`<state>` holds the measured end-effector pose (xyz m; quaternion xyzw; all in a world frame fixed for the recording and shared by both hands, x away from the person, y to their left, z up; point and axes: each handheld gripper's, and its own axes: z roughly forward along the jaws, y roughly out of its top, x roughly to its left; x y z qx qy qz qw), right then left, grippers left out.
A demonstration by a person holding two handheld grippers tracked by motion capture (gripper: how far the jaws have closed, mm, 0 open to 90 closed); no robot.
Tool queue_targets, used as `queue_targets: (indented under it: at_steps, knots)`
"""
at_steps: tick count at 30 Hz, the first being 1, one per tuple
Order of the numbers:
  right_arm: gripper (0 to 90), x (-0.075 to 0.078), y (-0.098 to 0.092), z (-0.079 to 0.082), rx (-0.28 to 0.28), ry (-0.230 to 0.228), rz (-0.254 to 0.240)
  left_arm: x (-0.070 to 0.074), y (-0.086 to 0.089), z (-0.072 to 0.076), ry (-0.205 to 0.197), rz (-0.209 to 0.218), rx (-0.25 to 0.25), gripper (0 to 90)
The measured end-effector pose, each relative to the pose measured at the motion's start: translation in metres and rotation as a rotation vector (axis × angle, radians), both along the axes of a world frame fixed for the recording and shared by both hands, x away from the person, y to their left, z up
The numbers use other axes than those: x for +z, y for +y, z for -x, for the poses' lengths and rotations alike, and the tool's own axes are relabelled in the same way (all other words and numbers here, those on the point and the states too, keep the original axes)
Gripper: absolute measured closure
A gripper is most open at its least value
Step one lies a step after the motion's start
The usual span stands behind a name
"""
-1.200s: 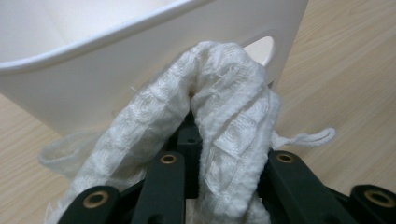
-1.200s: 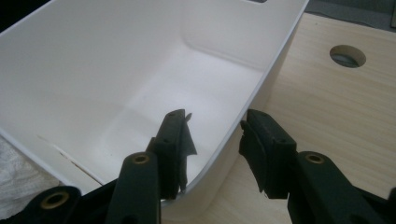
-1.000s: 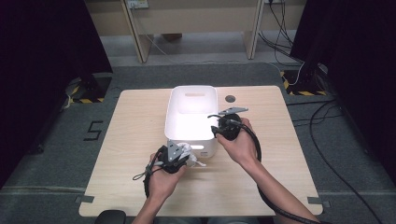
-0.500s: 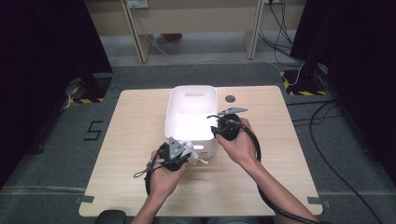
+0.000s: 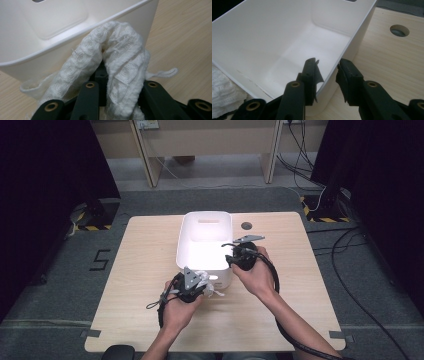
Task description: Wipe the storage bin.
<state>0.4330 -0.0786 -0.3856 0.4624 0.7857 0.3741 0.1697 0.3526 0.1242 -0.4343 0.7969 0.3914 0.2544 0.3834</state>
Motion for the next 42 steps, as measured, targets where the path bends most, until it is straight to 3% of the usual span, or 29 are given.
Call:
queue_targets:
  at_steps: [8, 17, 21, 29, 42]
  knots:
    - [67.8, 0.000, 0.000, 0.000, -0.001, 0.003, -0.005, -0.010, -0.003, -0.004, 0.021, -0.002, -0.008, 74.7]
    - [67.8, 0.000, 0.000, 0.000, 0.000, 0.001, -0.006, -0.023, -0.005, -0.003, 0.038, -0.040, -0.004, 74.7]
    - [67.7, 0.000, 0.000, 0.000, 0.001, 0.001, -0.007, -0.028, -0.006, -0.004, 0.037, -0.026, -0.001, 74.7]
    - [67.7, 0.000, 0.000, 0.000, -0.002, 0.000, -0.003, -0.030, -0.007, -0.005, 0.041, -0.033, -0.003, 74.7]
    - [67.7, 0.000, 0.000, 0.000, 0.001, -0.002, -0.005, -0.047, -0.011, -0.008, 0.063, -0.035, -0.008, 74.8]
